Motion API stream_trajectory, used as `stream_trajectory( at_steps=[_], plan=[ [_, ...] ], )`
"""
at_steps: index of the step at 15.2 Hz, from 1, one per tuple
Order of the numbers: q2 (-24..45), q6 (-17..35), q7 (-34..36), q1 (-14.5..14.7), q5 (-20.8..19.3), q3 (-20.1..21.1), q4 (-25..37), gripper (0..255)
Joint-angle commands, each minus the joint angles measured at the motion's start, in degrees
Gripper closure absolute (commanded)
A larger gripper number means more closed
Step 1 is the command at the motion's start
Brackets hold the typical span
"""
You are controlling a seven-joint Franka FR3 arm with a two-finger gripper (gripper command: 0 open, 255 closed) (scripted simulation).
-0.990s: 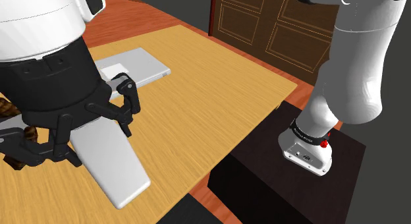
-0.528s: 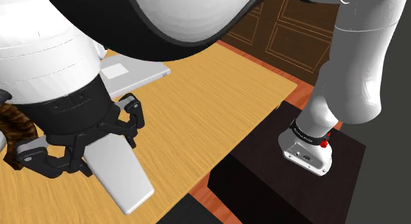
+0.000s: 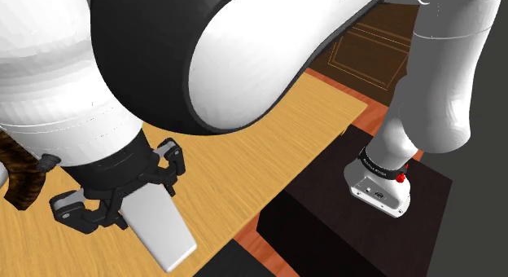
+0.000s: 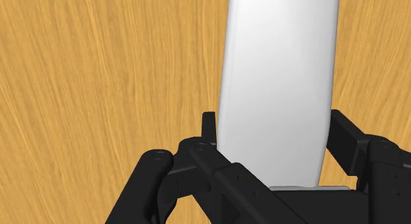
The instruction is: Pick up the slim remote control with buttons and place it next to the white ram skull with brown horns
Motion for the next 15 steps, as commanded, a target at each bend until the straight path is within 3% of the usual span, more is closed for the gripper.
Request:
stream_trajectory(
  at_steps=[1,15],
  plan=[
    [0.3,1.39,0.23,-0.04,-0.32,-0.17,-1.15,255],
    [3.69,10.48,2.41,0.56,-3.57,-1.99,-7.9,255]
  ],
)
